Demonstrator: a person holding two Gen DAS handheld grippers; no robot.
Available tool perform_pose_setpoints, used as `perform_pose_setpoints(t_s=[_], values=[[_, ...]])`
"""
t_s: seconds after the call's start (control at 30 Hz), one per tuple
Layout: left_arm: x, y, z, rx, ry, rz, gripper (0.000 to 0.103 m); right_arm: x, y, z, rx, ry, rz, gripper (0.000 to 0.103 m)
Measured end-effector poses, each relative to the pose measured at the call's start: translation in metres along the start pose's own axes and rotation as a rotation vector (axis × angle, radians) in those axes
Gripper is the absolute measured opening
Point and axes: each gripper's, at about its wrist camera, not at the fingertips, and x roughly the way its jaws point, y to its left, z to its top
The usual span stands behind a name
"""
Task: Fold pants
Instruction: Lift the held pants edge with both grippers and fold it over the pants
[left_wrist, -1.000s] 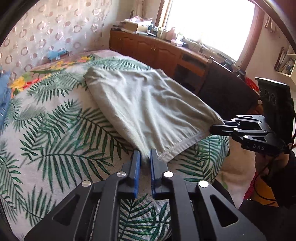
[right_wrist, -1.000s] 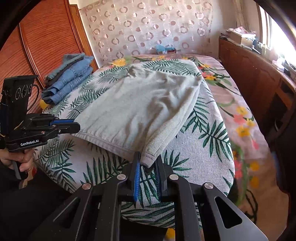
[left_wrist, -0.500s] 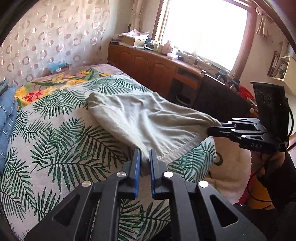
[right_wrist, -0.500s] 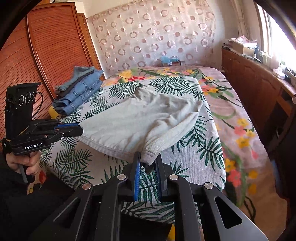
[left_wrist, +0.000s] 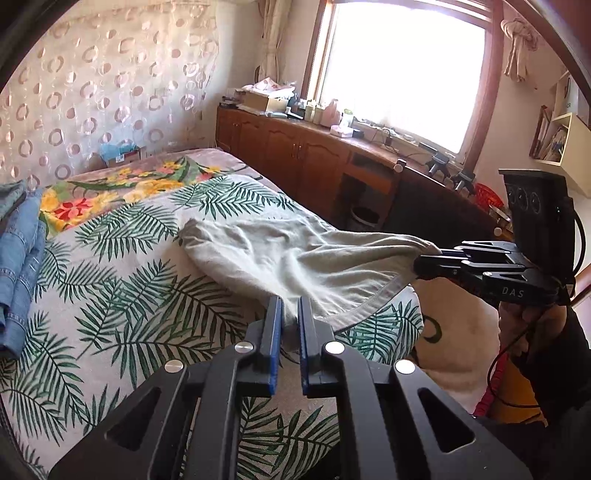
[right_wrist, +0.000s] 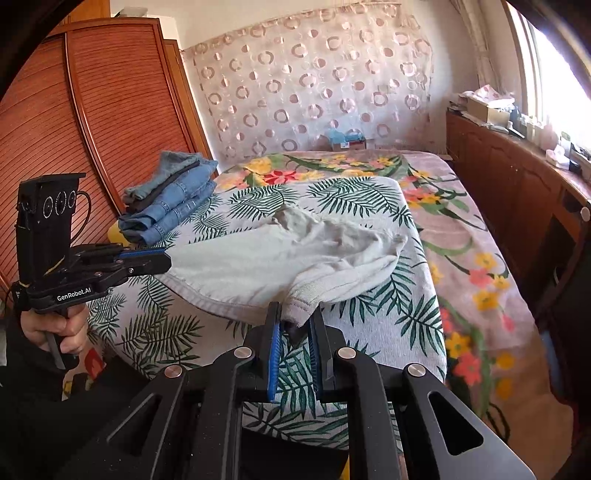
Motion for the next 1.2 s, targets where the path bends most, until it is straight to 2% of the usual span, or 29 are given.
perform_pose_setpoints(t_s=[0.43, 0.83, 1.0, 1.2], values=[[0.044, 0.029, 0.031, -0.017, 0.037, 0.039, 0.009, 0.039, -0.011, 0.019, -0.017, -0.006, -0.051, 0.014], [0.063, 0.040, 0.073, 0.002, 0.022, 0.097, 0.009, 0.068, -0.016, 0.051, -0.038, -0.043, -0.087, 0.014], [0.084, 0.051, 0.085, 0.002, 0.044, 0.132, 0.009, 0.089, -0.018, 0.058, -0.045, -0.031, -0.106, 0.014], [0.117, 0.075, 0.083, -0.061, 0.107, 0.140, 0.009, 0.125, -0.027, 0.062, -0.031, 0.035, -0.123, 0.014]])
